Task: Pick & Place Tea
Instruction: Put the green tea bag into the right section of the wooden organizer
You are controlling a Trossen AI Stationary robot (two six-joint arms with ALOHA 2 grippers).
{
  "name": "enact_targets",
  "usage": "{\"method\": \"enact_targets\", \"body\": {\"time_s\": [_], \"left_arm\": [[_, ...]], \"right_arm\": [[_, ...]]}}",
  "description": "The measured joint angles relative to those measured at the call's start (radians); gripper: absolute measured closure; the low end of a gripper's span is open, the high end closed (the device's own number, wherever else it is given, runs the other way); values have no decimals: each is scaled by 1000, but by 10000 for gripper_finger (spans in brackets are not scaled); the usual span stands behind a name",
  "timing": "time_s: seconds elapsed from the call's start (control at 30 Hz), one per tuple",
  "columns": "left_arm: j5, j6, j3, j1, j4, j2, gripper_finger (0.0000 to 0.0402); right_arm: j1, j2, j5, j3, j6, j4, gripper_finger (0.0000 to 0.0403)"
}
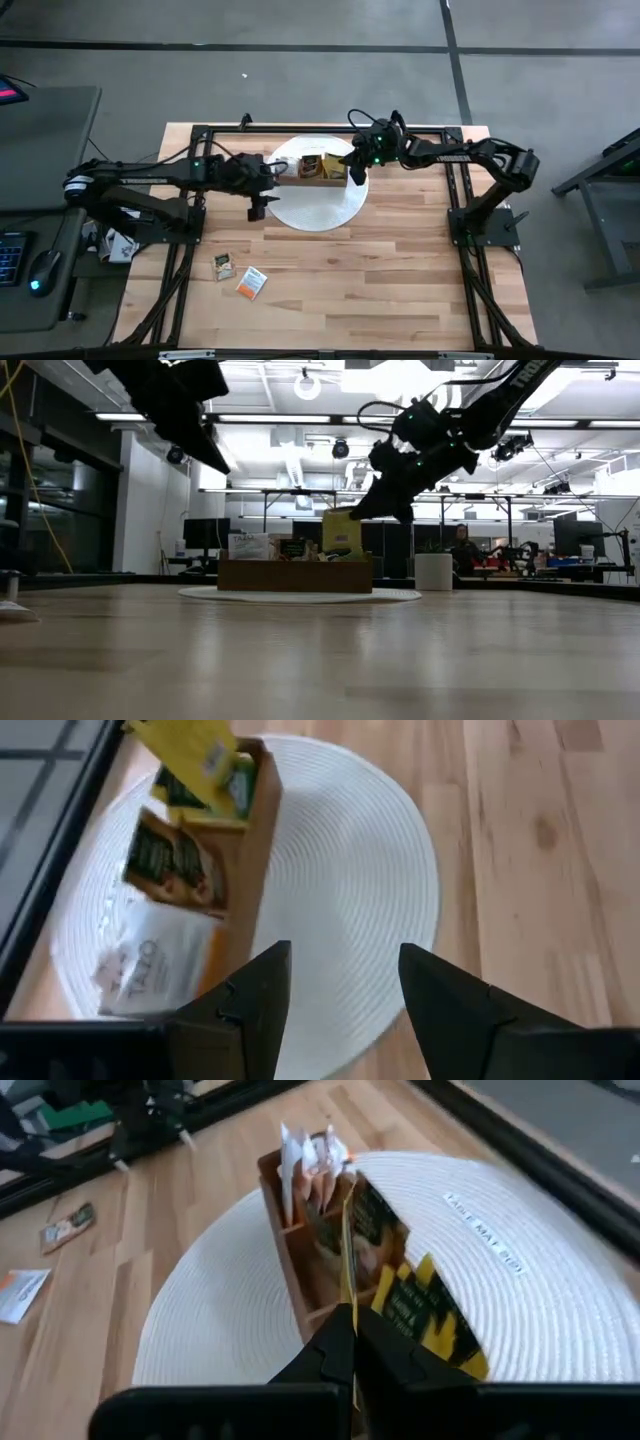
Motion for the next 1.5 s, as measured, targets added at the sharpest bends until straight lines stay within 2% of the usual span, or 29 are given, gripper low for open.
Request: {"method": "enact_targets", "body": {"time_s": [0.2,0.37,0.73,1.0,1.5], "left_arm": [[19,-1,-18,5,8,-27,218],[21,-1,-17,5,0,-27,218],[23,-1,-17,5,-1,-27,218],[23,1,-17,5,-2,-27,218],[24,3,-17,5,-2,-26,218]], "right_arm": [[-4,95,-50,66,6,-62,403],[-3,137,-38,94,15,-114,403],[-5,133,64,94,51,-124,403],[-12,132,95,94,39,-128,403],[-16,131,51,94,-23,-187,402]]}}
